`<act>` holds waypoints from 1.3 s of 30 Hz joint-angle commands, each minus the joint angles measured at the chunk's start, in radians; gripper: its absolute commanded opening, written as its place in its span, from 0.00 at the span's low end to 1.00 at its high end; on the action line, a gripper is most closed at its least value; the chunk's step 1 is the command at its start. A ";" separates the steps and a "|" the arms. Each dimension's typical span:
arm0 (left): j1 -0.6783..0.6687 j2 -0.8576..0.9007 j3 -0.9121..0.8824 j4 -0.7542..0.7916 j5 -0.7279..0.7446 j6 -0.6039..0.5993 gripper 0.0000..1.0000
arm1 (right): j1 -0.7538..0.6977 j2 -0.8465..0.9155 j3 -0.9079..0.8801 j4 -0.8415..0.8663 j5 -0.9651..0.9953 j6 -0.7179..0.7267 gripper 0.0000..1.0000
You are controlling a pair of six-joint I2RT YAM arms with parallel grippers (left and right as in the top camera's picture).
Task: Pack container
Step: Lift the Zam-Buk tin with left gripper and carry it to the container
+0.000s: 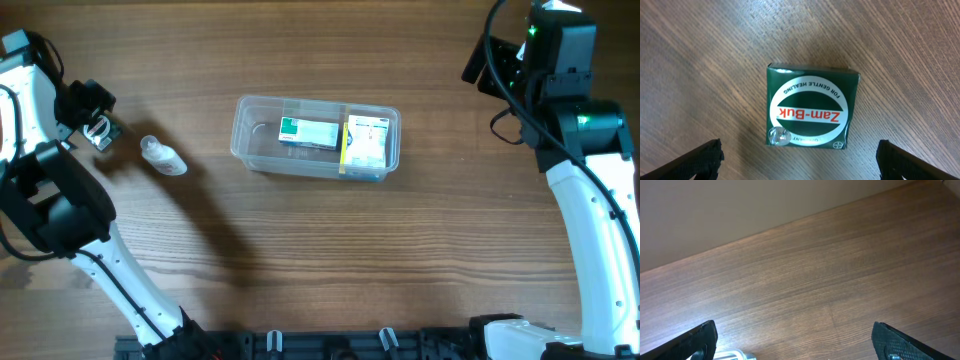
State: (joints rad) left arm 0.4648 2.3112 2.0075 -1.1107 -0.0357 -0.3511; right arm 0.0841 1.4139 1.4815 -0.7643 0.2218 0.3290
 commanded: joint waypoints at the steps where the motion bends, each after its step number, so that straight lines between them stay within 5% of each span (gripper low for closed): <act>1: 0.003 0.027 0.008 0.011 0.019 0.056 0.98 | 0.001 0.007 -0.001 0.000 0.010 0.014 1.00; 34: 0.005 0.111 0.006 0.080 0.015 0.060 0.96 | 0.001 0.007 -0.001 0.000 0.010 0.014 1.00; 39: 0.005 0.111 0.006 0.086 0.016 0.060 0.72 | 0.001 0.007 -0.001 0.000 0.010 0.013 1.00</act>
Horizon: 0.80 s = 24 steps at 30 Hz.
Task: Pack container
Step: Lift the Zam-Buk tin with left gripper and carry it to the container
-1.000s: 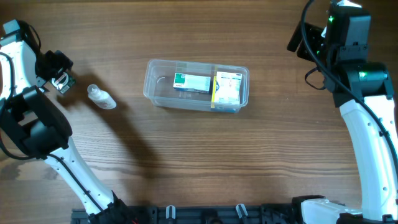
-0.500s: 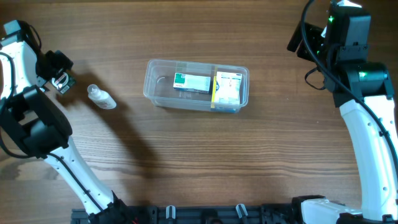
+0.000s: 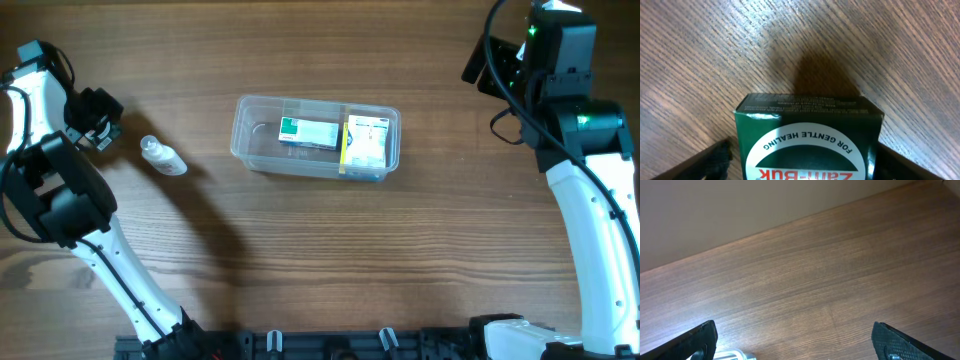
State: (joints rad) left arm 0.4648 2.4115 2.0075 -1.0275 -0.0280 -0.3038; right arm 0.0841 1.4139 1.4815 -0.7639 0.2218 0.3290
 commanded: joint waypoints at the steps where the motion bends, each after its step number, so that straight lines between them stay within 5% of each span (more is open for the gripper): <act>1: 0.005 0.011 0.006 0.003 0.008 0.011 0.64 | 0.001 0.007 -0.001 0.000 0.010 0.014 1.00; 4: 0.005 0.011 0.006 0.003 0.008 0.008 0.47 | 0.001 0.007 -0.001 0.000 0.010 0.013 1.00; 24: 0.003 -0.042 0.007 -0.033 0.039 0.005 0.42 | 0.001 0.007 -0.001 0.000 0.010 0.014 1.00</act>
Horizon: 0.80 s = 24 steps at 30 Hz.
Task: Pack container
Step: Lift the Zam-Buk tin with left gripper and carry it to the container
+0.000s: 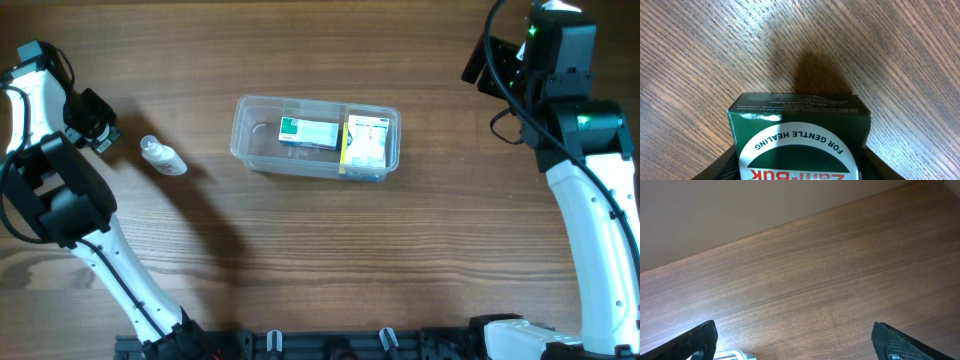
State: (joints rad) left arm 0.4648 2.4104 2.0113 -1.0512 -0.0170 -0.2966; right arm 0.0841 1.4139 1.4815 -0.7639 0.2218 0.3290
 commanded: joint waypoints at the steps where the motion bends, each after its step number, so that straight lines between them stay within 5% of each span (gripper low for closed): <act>1: 0.003 -0.052 0.003 -0.010 0.032 -0.003 0.42 | 0.001 0.007 -0.001 0.000 0.010 0.014 1.00; 14: -0.039 -0.275 0.003 -0.007 0.152 -0.001 0.43 | 0.001 0.007 -0.001 0.000 0.010 0.014 1.00; 24: -0.237 -0.447 0.003 -0.024 0.163 0.023 0.42 | 0.001 0.007 -0.001 0.000 0.010 0.014 1.00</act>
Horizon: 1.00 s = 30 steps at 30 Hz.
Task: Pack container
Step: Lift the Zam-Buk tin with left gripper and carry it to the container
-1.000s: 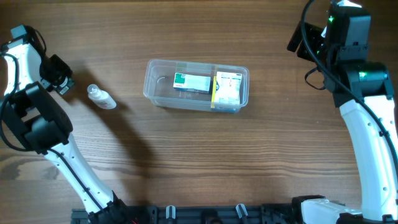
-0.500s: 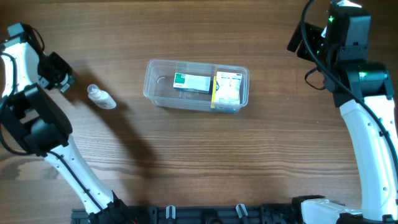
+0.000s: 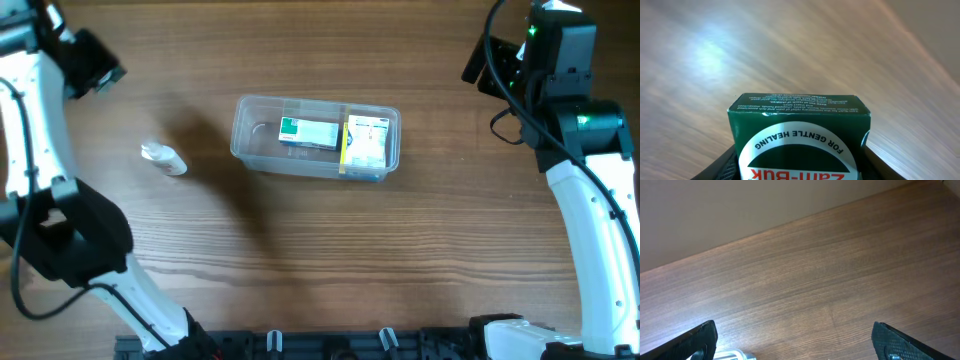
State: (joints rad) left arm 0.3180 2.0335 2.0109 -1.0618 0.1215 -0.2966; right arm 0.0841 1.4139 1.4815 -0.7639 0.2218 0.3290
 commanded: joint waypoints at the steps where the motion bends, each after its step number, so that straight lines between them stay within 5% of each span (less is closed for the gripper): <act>1: -0.120 -0.079 0.003 -0.022 0.023 0.034 0.42 | 0.001 0.007 -0.001 0.000 0.010 0.014 1.00; 9: -0.371 -0.078 0.003 -0.117 -0.003 0.059 0.37 | 0.001 0.007 -0.001 0.000 0.010 0.014 1.00; 18: -0.627 -0.068 0.003 -0.169 -0.029 0.057 0.43 | 0.001 0.007 -0.001 0.000 0.010 0.014 1.00; 30: -0.806 0.007 -0.077 -0.163 -0.029 -0.041 0.43 | 0.001 0.007 -0.001 0.000 0.010 0.014 1.00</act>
State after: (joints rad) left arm -0.4576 1.9808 1.9827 -1.2343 0.1024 -0.2913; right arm 0.0841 1.4139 1.4815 -0.7639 0.2218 0.3290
